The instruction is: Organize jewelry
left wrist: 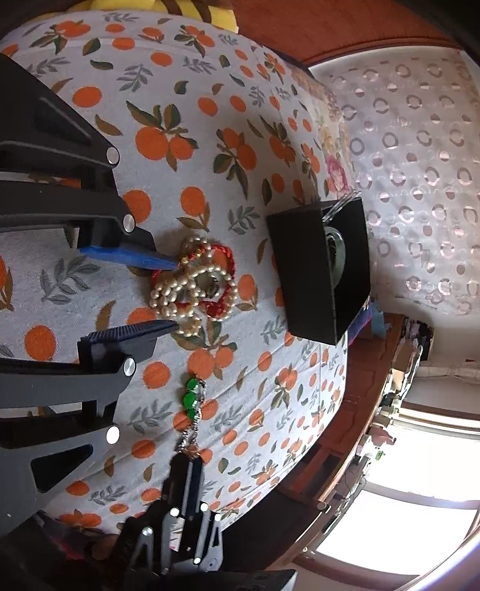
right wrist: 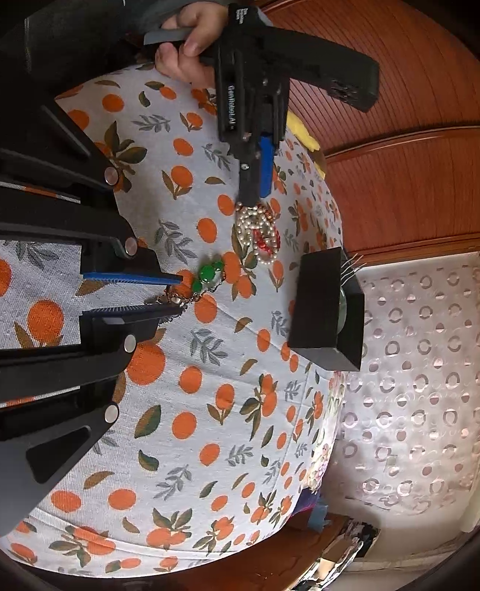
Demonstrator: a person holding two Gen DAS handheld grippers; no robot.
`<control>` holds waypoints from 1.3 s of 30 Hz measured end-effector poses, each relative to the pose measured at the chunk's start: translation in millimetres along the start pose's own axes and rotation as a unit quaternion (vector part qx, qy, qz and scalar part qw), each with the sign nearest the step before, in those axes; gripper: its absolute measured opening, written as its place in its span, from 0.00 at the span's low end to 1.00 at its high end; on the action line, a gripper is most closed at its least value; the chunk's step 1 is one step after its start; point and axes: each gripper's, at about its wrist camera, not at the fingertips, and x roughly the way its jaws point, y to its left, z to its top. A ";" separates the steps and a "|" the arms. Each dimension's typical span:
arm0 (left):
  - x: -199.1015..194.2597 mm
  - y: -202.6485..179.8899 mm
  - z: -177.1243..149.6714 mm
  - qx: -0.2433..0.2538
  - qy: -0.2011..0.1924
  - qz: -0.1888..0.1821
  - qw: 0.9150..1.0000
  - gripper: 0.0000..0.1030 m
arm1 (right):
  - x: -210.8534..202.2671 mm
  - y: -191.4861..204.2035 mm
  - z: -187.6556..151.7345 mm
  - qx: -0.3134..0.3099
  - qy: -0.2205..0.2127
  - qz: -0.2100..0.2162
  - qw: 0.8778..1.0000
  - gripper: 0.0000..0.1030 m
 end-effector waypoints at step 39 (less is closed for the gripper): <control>-60.6 -4.8 41.1 -0.010 -0.095 -0.001 0.995 0.05 | -0.7 -4.7 3.8 0.016 -0.008 0.023 1.000 0.11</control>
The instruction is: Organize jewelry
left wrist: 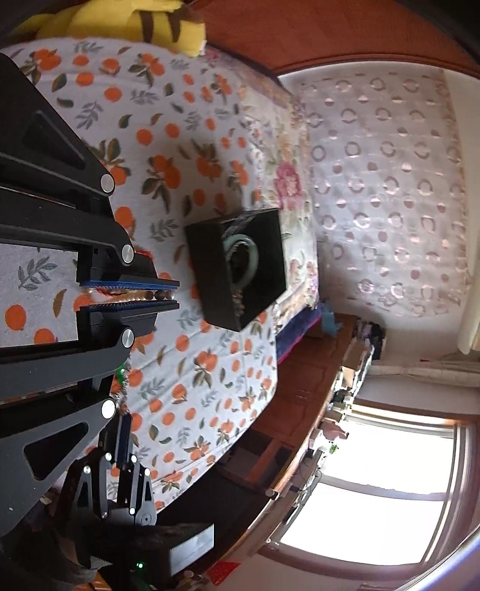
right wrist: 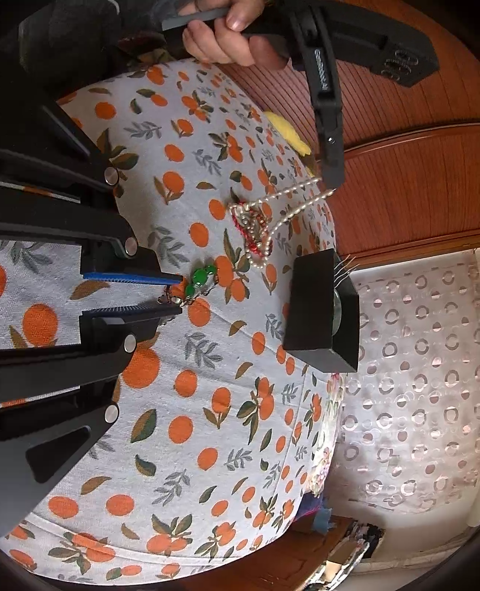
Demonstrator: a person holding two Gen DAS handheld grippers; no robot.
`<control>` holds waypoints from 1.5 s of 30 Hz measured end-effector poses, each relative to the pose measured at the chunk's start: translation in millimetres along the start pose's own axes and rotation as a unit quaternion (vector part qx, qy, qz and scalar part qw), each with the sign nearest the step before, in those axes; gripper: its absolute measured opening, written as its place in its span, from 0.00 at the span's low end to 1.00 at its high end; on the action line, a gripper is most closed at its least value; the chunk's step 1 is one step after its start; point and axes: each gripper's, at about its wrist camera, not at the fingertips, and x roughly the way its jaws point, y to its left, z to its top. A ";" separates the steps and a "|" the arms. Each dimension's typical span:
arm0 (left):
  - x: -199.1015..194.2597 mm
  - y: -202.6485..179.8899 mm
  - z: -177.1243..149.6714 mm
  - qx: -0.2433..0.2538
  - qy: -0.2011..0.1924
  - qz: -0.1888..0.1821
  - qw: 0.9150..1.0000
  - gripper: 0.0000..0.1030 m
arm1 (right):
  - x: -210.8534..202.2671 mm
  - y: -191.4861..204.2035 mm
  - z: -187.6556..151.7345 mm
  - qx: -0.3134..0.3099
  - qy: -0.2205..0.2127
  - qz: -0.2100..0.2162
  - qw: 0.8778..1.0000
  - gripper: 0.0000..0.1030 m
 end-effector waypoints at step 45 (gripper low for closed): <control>-67.0 -16.0 104.2 0.030 -0.122 0.022 0.992 0.05 | 31.6 12.1 23.6 -0.082 0.058 -0.015 0.995 0.33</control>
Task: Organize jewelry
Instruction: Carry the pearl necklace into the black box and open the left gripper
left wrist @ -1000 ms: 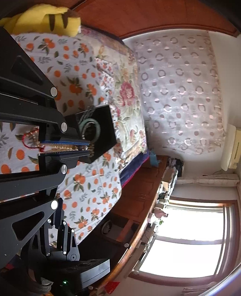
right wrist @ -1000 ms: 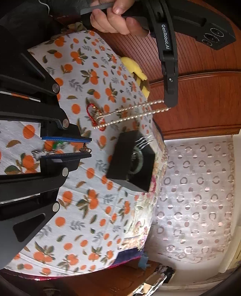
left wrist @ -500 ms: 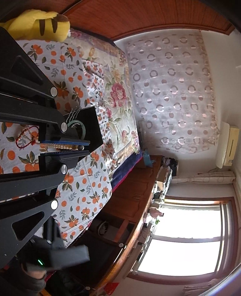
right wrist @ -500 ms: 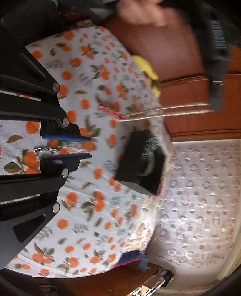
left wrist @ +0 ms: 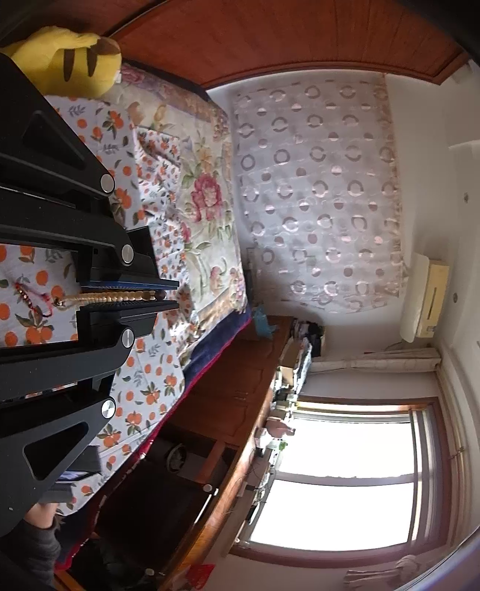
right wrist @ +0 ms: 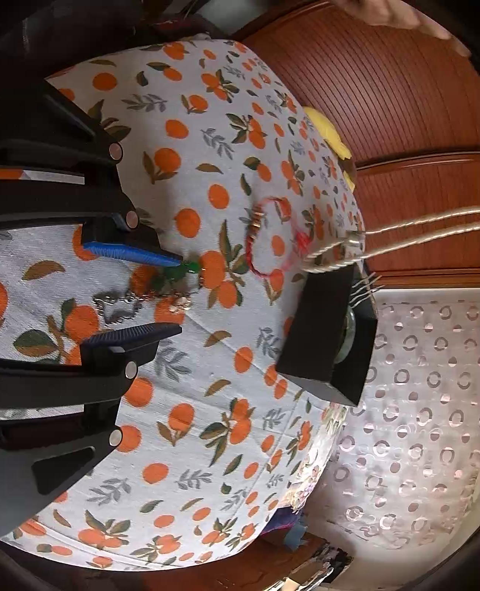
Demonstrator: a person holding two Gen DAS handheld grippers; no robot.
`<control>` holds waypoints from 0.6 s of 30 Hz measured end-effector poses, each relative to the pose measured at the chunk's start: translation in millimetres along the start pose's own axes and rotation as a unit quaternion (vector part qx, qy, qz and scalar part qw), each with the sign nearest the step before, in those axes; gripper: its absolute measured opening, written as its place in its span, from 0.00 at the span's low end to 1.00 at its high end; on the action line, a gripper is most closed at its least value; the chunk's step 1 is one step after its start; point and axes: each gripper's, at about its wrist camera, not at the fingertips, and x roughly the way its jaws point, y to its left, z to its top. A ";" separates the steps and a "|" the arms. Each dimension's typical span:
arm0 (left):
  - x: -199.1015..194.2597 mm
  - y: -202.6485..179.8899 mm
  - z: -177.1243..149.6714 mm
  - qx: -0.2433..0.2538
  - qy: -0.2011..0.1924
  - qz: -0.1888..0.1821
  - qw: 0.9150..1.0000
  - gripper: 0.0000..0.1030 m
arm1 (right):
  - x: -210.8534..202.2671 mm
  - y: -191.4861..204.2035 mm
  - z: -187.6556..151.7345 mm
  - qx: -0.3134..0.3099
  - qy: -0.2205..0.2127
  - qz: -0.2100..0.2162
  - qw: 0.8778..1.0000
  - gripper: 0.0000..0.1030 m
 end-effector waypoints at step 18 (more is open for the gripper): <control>-3.1 3.9 5.3 0.003 -0.008 0.006 1.000 0.05 | -10.9 17.9 5.8 -0.028 -0.004 0.021 0.999 0.02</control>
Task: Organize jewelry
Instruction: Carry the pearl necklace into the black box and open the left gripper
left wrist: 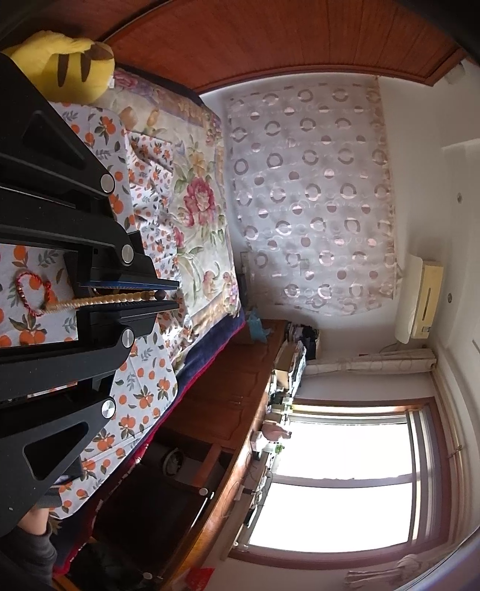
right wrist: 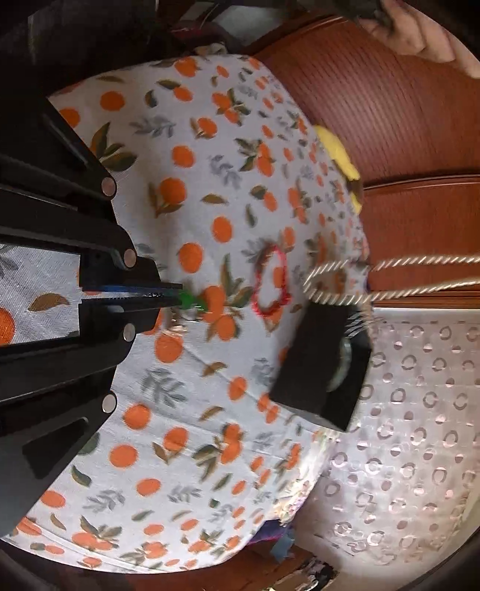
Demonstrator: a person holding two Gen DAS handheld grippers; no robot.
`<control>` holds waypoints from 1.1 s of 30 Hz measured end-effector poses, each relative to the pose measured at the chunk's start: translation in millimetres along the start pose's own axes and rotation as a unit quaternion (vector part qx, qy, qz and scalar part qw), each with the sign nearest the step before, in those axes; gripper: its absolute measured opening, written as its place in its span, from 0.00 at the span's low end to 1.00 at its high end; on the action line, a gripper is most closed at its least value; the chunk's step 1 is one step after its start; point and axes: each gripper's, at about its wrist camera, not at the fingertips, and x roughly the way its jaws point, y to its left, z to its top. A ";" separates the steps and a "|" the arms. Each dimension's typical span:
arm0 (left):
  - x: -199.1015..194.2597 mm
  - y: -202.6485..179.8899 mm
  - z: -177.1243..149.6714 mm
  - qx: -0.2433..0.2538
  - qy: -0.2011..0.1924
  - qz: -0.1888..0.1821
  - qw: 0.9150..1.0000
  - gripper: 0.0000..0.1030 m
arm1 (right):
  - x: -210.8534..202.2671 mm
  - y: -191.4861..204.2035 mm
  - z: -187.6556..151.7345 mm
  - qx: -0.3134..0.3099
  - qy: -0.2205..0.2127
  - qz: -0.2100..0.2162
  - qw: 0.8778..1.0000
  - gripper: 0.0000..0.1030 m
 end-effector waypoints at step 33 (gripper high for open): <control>97.5 35.6 25.0 0.002 0.046 0.047 0.998 0.05 | -31.4 -76.0 159.6 0.035 -0.145 -0.041 0.988 0.02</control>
